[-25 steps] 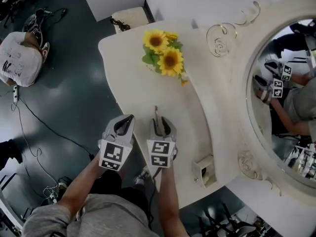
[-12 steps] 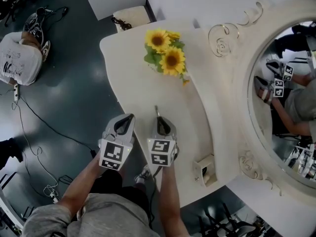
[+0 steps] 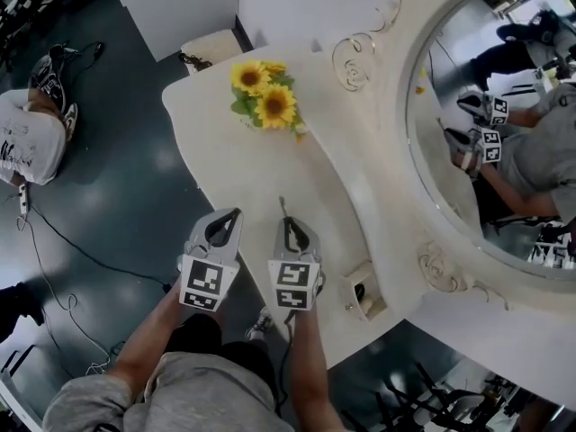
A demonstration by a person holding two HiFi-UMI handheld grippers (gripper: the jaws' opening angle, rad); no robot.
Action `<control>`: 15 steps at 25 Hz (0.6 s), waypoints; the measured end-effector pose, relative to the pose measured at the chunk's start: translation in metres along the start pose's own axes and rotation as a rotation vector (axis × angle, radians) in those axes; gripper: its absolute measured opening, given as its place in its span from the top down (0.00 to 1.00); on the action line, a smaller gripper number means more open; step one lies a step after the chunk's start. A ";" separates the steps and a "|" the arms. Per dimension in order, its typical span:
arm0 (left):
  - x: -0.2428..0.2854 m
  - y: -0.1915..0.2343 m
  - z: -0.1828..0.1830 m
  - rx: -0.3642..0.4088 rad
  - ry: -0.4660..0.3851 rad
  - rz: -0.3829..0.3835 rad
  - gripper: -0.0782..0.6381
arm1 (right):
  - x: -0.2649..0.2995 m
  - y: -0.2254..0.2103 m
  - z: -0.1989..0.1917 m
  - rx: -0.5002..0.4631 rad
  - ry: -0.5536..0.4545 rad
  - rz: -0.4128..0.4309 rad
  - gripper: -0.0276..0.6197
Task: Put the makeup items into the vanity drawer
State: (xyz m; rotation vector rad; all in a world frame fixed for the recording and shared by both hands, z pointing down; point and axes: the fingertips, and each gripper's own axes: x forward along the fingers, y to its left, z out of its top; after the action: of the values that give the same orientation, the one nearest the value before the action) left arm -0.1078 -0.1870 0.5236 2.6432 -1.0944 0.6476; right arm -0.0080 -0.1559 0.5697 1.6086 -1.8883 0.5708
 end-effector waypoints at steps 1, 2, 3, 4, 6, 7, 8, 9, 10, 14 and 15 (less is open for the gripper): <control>-0.002 -0.007 0.005 0.007 -0.007 -0.008 0.88 | -0.009 -0.004 0.001 0.005 -0.010 -0.010 0.91; -0.004 -0.013 0.009 0.015 -0.015 -0.017 0.88 | -0.017 -0.009 0.002 0.009 -0.021 -0.021 0.91; -0.005 -0.020 0.013 0.023 -0.021 -0.026 0.88 | -0.026 -0.013 0.002 0.012 -0.032 -0.032 0.91; -0.006 -0.028 0.017 0.030 -0.028 -0.036 0.88 | -0.034 -0.017 0.001 0.015 -0.042 -0.044 0.91; -0.009 -0.043 0.024 0.048 -0.041 -0.057 0.88 | -0.051 -0.026 -0.001 0.021 -0.059 -0.070 0.91; -0.011 -0.050 0.028 0.057 -0.049 -0.068 0.88 | -0.060 -0.031 -0.002 0.024 -0.066 -0.084 0.91; -0.013 -0.058 0.032 0.065 -0.056 -0.079 0.88 | -0.069 -0.035 -0.004 0.027 -0.073 -0.097 0.91; -0.015 -0.067 0.036 0.072 -0.064 -0.089 0.88 | -0.078 -0.039 -0.006 0.029 -0.079 -0.108 0.91; -0.017 -0.075 0.039 0.078 -0.070 -0.099 0.88 | -0.086 -0.043 -0.008 0.031 -0.084 -0.117 0.91; -0.026 -0.110 0.047 0.104 -0.087 -0.144 0.88 | -0.122 -0.057 -0.022 0.042 -0.096 -0.160 0.91; -0.029 -0.120 0.049 0.110 -0.090 -0.154 0.88 | -0.131 -0.061 -0.026 0.045 -0.097 -0.171 0.91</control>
State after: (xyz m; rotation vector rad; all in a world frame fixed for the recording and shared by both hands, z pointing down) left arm -0.0251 -0.1020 0.4642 2.8410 -0.8885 0.5792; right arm 0.0692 -0.0540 0.4975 1.8352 -1.7945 0.4732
